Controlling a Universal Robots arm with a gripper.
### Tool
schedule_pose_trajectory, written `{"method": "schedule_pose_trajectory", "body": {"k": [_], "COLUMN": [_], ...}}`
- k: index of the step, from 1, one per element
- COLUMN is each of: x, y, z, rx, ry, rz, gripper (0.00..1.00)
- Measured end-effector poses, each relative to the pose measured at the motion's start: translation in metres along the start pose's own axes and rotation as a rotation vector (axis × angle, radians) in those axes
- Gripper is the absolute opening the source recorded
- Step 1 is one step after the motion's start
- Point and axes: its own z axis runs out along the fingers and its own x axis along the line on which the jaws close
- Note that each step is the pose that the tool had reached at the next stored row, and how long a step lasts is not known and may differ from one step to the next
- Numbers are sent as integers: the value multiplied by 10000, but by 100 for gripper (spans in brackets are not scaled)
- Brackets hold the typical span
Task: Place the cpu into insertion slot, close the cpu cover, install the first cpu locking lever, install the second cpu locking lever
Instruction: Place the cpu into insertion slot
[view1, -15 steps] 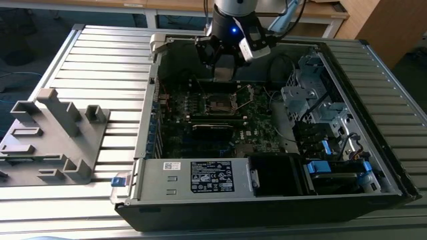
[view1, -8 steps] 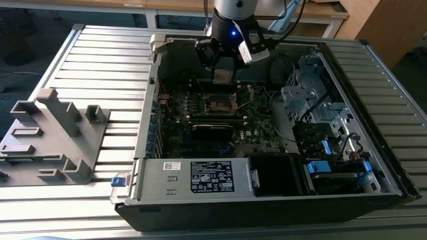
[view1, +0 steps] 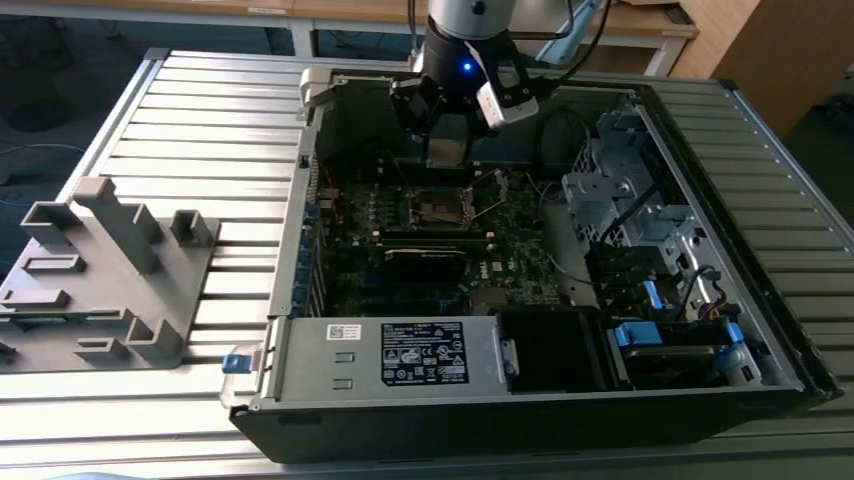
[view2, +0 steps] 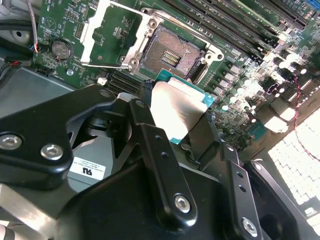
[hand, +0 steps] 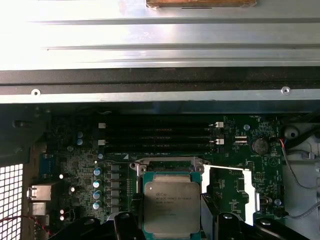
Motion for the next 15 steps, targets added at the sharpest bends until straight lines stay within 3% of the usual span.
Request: {"method": "schedule_pose_trajectory", "body": {"k": [10,15], "x": [-1,-1], "y": [-6,-7], "z": [72,76], "rx": [7,8], "ry": [0,-1], "rz": [0,0], "gripper": [54,54]}}
